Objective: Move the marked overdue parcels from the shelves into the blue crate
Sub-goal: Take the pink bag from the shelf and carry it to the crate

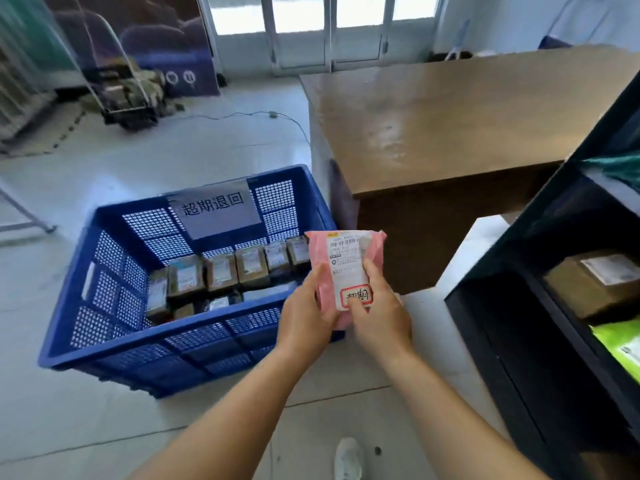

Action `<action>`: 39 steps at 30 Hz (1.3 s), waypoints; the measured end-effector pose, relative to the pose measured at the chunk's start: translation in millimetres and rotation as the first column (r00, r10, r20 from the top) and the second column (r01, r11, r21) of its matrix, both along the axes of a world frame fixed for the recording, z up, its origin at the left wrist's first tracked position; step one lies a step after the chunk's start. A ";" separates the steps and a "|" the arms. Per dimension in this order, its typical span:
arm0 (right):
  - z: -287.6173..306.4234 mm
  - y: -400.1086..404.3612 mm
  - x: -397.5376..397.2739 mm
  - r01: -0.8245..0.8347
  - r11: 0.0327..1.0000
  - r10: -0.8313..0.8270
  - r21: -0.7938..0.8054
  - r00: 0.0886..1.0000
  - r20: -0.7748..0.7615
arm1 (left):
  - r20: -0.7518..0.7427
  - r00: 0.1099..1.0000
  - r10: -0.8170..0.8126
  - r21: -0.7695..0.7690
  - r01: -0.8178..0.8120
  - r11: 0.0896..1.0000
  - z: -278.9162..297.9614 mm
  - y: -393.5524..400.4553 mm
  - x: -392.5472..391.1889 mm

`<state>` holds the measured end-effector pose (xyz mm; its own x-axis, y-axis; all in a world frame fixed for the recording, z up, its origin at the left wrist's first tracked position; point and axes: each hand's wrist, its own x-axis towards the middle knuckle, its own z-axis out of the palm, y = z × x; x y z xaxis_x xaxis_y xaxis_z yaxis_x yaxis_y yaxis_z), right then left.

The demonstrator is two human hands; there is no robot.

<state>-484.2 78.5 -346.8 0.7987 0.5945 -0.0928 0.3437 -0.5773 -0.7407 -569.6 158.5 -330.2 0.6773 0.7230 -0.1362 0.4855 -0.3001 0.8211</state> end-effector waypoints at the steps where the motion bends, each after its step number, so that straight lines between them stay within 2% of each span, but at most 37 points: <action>1: -1.6 15.7 6.7 -0.023 1.000 0.023 -0.003 1.000 -0.005 | -0.004 1.000 0.012 -0.006 -0.012 1.000 -0.9 13.9 4.6; 10: -27.3 138.7 63.0 -0.195 0.975 0.190 -0.108 0.980 -0.054 | -0.137 0.978 0.157 -0.089 -0.170 0.981 -32.8 129.6 47.6; 17: -67.5 219.8 89.8 -0.279 0.939 0.256 -0.203 0.958 -0.131 | -0.229 0.956 0.182 -0.160 -0.221 0.962 -73.2 209.4 68.7; 26: -147.5 309.1 118.7 -0.215 0.917 0.101 -0.336 0.940 -0.325 | -0.320 0.945 0.062 -0.325 -0.171 0.930 -148.2 302.4 99.2; 34: -240.4 349.6 138.5 -0.199 0.872 0.003 -0.447 0.916 -0.402 | -0.366 0.930 -0.021 -0.441 -0.154 0.884 -228.8 343.5 120.7; 39: -319.5 364.6 146.7 -0.242 0.817 -0.001 -0.523 0.907 -0.421 | -0.424 0.905 -0.031 -0.439 -0.175 0.881 -300.8 354.0 128.7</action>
<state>-337.5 443.1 -666.3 0.5488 0.4314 -0.7160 0.1964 -0.8991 -0.3912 -441.0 512.5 -631.0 0.4336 0.5515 -0.7126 0.8101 0.1077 0.5763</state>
